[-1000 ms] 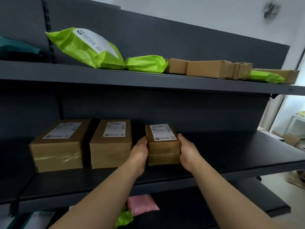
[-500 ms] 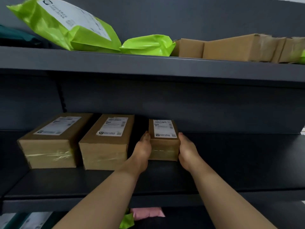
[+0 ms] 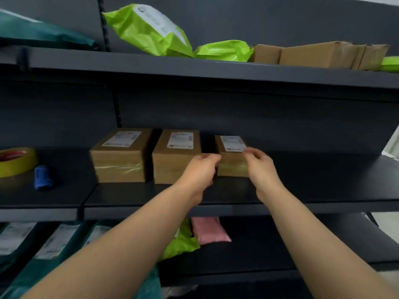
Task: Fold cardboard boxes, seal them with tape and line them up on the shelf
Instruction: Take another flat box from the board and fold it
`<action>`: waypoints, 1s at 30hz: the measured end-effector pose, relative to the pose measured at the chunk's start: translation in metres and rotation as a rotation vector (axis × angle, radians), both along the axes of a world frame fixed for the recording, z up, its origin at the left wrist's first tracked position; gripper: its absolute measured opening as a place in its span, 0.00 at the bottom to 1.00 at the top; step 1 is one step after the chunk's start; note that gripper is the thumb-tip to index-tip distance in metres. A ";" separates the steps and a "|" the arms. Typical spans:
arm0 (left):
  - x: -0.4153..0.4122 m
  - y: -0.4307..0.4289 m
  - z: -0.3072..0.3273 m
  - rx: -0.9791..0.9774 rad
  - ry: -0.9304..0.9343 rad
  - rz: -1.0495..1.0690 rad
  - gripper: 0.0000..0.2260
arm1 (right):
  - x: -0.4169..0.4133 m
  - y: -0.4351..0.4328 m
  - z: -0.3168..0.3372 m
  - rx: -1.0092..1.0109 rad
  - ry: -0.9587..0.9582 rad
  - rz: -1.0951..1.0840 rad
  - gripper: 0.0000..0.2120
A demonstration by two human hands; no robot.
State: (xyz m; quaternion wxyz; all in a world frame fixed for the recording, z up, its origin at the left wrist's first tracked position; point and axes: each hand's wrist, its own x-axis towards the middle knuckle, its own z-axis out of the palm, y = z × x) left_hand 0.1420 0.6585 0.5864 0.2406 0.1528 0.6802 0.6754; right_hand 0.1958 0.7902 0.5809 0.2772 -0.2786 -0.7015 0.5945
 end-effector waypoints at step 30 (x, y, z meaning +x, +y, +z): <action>0.027 -0.458 -0.229 -0.600 -0.233 0.119 0.11 | 0.046 -0.400 -0.240 -0.074 -0.531 0.320 0.15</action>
